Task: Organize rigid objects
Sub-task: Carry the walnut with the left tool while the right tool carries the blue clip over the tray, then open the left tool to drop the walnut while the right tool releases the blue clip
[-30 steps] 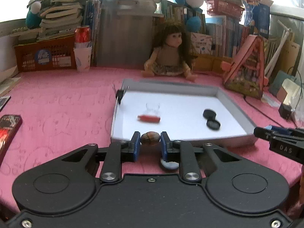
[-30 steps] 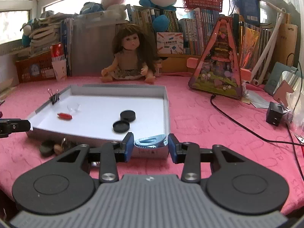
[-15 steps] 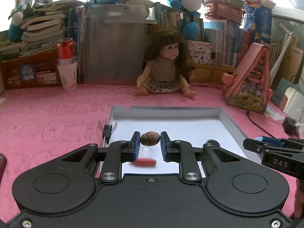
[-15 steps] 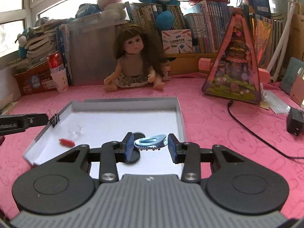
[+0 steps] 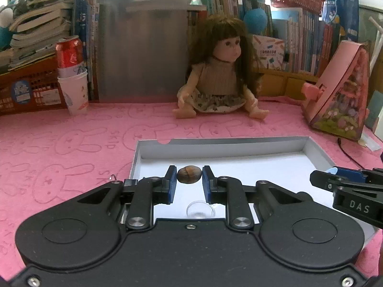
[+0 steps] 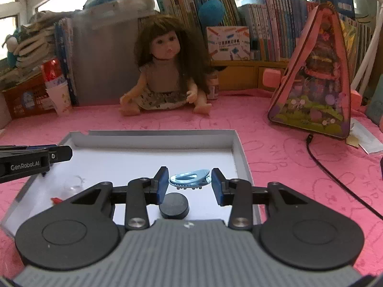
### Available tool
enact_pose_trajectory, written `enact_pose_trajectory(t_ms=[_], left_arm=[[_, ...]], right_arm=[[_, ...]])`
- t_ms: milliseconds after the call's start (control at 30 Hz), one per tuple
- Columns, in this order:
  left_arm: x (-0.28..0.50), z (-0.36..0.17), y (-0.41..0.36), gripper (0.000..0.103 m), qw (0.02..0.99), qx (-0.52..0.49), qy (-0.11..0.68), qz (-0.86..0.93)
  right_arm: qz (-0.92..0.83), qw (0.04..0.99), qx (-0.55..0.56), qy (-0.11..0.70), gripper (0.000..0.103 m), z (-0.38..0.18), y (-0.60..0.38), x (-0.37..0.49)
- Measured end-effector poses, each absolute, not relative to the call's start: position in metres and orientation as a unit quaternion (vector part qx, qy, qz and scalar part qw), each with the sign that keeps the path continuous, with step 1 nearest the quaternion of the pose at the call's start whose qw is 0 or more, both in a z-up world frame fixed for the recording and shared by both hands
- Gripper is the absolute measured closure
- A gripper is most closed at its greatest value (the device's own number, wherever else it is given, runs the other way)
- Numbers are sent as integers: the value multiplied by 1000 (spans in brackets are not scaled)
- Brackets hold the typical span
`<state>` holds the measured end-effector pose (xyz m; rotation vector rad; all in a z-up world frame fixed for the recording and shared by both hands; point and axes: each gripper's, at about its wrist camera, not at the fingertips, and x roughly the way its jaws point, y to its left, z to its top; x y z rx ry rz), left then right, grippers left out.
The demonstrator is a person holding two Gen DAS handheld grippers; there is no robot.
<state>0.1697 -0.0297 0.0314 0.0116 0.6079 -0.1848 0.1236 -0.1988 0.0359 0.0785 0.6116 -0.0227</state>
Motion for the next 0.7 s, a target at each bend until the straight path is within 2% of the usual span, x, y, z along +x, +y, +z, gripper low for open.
enact_pose_trajectory(t_ms=[700], left_arm=[[194,0,-36,82,928,16,357,-103]], right_arm=[[-23,939,16,343,58,14,-192,151]])
